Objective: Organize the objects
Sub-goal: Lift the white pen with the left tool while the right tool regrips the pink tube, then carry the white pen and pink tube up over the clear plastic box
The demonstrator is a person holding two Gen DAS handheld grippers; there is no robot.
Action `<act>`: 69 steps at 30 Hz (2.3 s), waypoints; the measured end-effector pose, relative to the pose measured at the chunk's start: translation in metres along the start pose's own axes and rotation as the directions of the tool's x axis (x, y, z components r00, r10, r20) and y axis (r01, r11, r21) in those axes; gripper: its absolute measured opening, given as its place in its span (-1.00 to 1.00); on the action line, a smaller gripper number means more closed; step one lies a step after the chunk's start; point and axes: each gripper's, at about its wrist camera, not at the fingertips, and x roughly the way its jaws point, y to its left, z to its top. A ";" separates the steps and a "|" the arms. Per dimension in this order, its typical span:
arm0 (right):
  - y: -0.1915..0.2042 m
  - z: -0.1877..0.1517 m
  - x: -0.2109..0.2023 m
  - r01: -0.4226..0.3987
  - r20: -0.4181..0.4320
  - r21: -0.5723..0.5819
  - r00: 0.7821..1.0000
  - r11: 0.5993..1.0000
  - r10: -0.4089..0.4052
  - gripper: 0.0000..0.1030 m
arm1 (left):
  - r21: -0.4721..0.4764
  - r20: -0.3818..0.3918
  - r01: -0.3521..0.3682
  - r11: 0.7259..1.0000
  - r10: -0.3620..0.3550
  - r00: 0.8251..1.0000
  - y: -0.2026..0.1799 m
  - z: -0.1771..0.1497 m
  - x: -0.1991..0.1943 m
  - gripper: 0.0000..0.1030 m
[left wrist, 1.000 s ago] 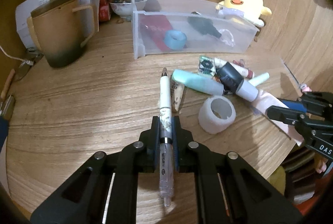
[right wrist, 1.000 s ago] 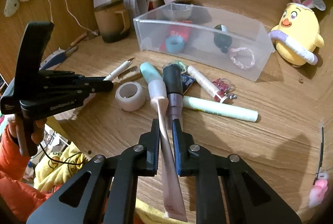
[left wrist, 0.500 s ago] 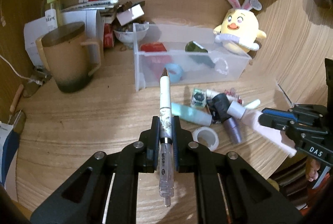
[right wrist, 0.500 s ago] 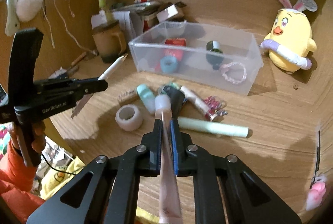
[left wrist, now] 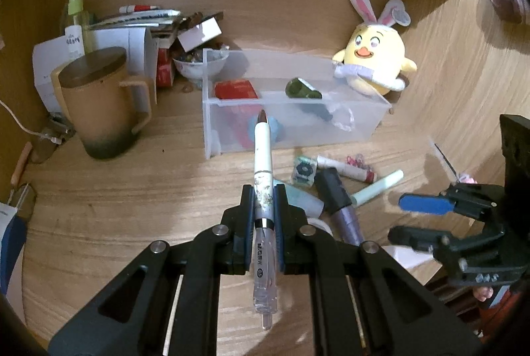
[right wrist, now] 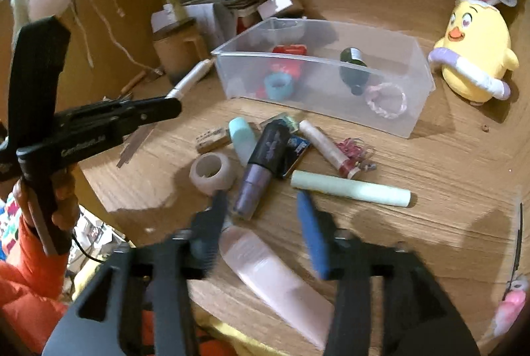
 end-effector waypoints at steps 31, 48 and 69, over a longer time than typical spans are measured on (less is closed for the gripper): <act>0.017 -0.015 -0.003 0.005 -0.002 -0.096 1.000 0.995 -0.005 -0.41 | -0.021 0.059 0.014 1.000 -0.012 0.998 -0.006 0.011 -0.018 -0.80; -0.036 0.054 -0.020 0.100 0.188 0.071 0.976 0.992 -0.112 -0.41 | 0.009 0.120 0.030 1.000 -0.031 0.992 -0.019 0.048 -0.013 -0.80; -0.084 0.140 0.000 0.112 0.257 0.119 0.956 0.986 -0.140 -0.41 | 0.018 0.159 0.008 1.000 -0.011 0.987 -0.006 0.112 0.013 -0.80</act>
